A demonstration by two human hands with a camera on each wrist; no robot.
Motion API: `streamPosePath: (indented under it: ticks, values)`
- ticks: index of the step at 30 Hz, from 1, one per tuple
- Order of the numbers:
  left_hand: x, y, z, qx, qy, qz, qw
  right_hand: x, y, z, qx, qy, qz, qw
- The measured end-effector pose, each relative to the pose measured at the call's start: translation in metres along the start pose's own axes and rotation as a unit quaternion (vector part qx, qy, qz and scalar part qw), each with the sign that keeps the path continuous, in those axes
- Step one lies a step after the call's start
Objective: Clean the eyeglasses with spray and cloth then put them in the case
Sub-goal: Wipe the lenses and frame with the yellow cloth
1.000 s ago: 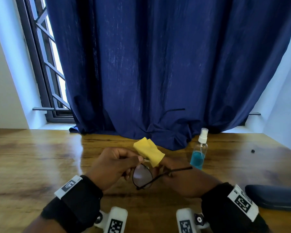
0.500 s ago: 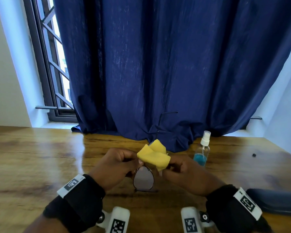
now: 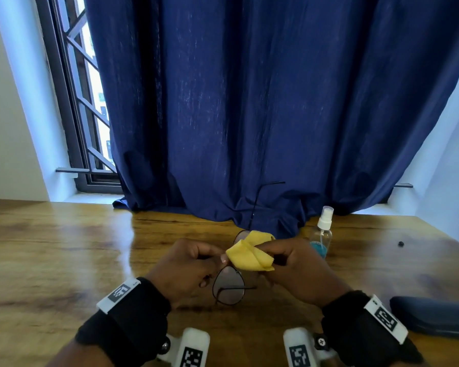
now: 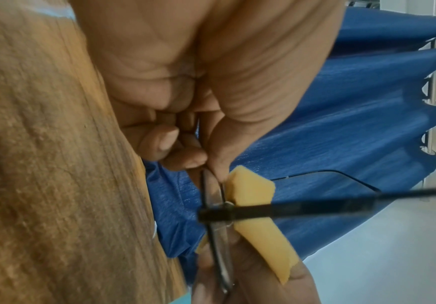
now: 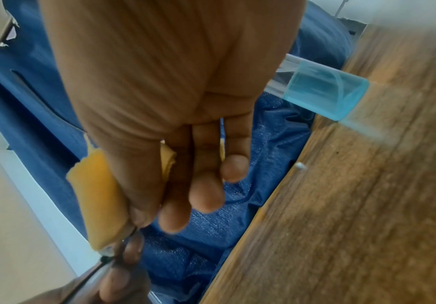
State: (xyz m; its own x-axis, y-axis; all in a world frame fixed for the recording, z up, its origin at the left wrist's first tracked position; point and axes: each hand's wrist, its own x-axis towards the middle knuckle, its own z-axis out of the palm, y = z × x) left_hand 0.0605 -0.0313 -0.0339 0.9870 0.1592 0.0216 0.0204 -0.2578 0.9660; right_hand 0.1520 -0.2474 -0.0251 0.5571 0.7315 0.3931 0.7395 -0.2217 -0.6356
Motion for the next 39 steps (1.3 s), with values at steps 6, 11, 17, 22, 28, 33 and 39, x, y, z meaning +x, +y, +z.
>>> streamPosePath:
  ticks: [6,11,17,22,28,33,39]
  values:
    - [0.003,-0.005,0.004,0.011,-0.001,0.008,1.0,0.0,-0.006,0.005,-0.026,-0.047,0.015,0.998]
    - [0.008,-0.008,-0.003,-0.001,0.027,0.007,1.0,0.0,-0.001,0.006,-0.019,-0.052,0.001,0.998]
    - [0.006,-0.008,-0.003,0.032,0.019,0.014,0.999,0.002,0.002,0.005,-0.033,-0.06,0.028,0.997]
    - [0.006,-0.005,-0.006,0.016,0.035,0.015,0.999,0.0,0.004,0.002,-0.027,-0.064,0.021,0.997]
    - [0.002,-0.002,0.0,0.044,0.029,0.042,0.998,0.002,0.002,0.008,-0.031,-0.067,0.023,0.997]
    - [0.005,-0.003,-0.006,0.029,0.057,0.059,0.996,0.001,0.008,0.003,-0.048,-0.042,0.025,0.998]
    - [0.002,0.0,0.0,0.061,0.041,0.082,0.994,0.004,0.009,0.009,-0.052,-0.044,0.028,0.997]
